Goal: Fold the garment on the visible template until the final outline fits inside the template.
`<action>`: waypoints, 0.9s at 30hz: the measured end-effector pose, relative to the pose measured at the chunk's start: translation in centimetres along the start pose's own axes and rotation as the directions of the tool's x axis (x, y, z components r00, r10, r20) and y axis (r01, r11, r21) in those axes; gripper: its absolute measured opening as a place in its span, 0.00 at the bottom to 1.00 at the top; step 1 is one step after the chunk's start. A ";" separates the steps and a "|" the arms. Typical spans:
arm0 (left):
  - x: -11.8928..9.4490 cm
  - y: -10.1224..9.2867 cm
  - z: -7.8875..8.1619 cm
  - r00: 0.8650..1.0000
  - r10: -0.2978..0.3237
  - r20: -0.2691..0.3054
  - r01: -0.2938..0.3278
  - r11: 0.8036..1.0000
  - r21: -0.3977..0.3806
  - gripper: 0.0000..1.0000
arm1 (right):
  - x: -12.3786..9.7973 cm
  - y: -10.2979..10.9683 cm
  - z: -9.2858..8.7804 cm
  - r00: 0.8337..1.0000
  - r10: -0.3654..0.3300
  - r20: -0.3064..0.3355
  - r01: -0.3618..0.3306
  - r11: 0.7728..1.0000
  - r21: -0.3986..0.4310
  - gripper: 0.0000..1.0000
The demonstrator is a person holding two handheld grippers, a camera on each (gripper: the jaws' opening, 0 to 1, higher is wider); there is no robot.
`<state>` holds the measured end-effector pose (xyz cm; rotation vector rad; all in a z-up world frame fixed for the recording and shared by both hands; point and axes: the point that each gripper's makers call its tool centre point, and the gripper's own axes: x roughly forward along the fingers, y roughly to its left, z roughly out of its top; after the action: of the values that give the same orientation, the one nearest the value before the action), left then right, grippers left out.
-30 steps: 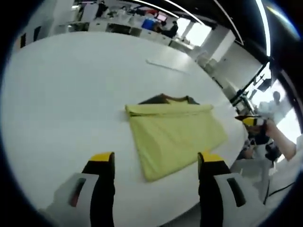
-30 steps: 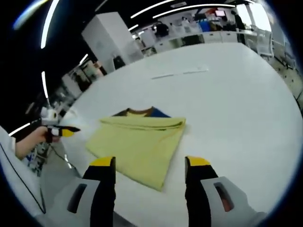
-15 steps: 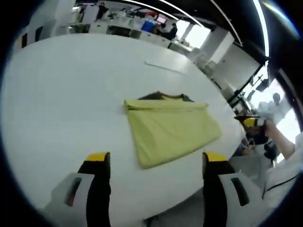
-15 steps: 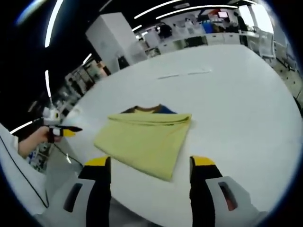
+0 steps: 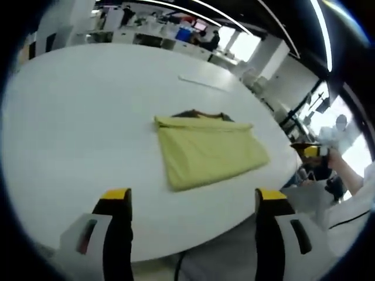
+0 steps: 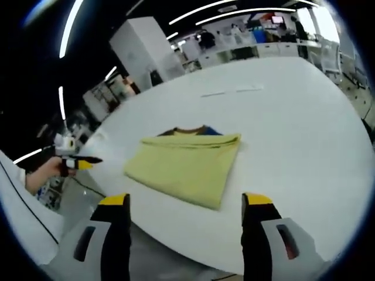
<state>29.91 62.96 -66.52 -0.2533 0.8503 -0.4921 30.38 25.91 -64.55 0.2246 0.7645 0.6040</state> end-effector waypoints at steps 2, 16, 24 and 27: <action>-0.3 -0.2 -0.4 1.000 -0.003 -0.001 0.003 1.000 -0.004 0.85 | -0.3 0.2 -0.3 1.000 0.005 0.005 -0.005 1.000 0.011 0.81; -2.4 -1.0 -2.7 1.000 -0.013 -0.007 0.013 1.000 -0.026 0.93 | -2.7 1.1 -1.9 1.000 -0.018 0.012 0.018 1.000 0.004 0.90; -3.8 -2.1 -3.6 1.000 -0.023 -0.013 0.023 1.000 -0.016 0.97 | -3.9 2.4 -2.3 1.000 -0.009 0.021 0.009 1.000 -0.012 0.97; -4.3 -2.4 -3.7 1.000 -0.026 -0.008 0.026 1.000 -0.010 0.99 | -4.2 2.9 -2.3 0.999 -0.003 0.036 0.003 1.000 -0.019 0.99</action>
<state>23.90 63.00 -65.07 -0.2714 0.8582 -0.5134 25.16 25.69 -62.54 0.2165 0.7246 0.6026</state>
